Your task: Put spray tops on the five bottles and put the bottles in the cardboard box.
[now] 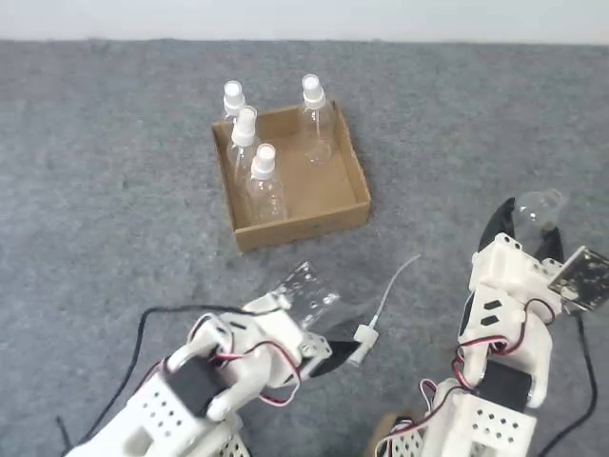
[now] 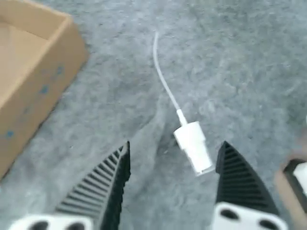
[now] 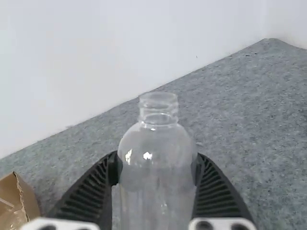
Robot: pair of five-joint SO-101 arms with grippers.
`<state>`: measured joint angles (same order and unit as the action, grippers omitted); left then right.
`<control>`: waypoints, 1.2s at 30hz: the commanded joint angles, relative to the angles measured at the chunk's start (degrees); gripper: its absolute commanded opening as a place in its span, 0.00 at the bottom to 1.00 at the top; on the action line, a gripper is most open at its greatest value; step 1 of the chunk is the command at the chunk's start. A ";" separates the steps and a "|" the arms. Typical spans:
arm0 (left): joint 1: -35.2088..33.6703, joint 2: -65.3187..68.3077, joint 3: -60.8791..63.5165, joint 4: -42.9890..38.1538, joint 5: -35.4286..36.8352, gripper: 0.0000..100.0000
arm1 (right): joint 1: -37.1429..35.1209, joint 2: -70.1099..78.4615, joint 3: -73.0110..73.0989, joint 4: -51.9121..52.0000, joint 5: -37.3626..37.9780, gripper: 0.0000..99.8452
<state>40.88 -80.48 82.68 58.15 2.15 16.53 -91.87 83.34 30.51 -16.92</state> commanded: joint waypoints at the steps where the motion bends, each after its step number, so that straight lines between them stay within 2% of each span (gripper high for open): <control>1: 3.16 14.24 -6.37 -7.21 3.16 0.28 | 0.84 -1.63 -0.70 -1.45 -1.32 0.07; 9: 5.71 37.01 -14.64 -13.27 5.80 0.28 | 0.84 -1.54 -0.62 -1.45 -1.32 0.07; 16: 5.71 57.67 -24.57 -12.84 5.80 0.27 | 0.66 -1.54 -0.62 -1.45 -1.32 0.07; 20: 5.71 67.69 -33.01 -7.91 5.80 0.27 | 0.66 -1.54 -0.62 -1.45 -1.23 0.07; 29: 5.71 84.84 -48.22 0.79 5.80 0.12 | 0.66 -1.54 -0.53 -1.36 -1.14 0.07; 34: 5.71 86.59 -49.98 1.76 5.80 0.01 | 0.66 -1.54 -0.53 -1.36 -1.14 0.07; 36: 5.71 86.59 -50.07 2.02 5.80 0.01 | 0.66 -1.54 -0.53 -1.36 -1.14 0.07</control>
<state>46.68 6.11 35.12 59.30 7.69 16.62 -91.87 83.34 30.51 -16.92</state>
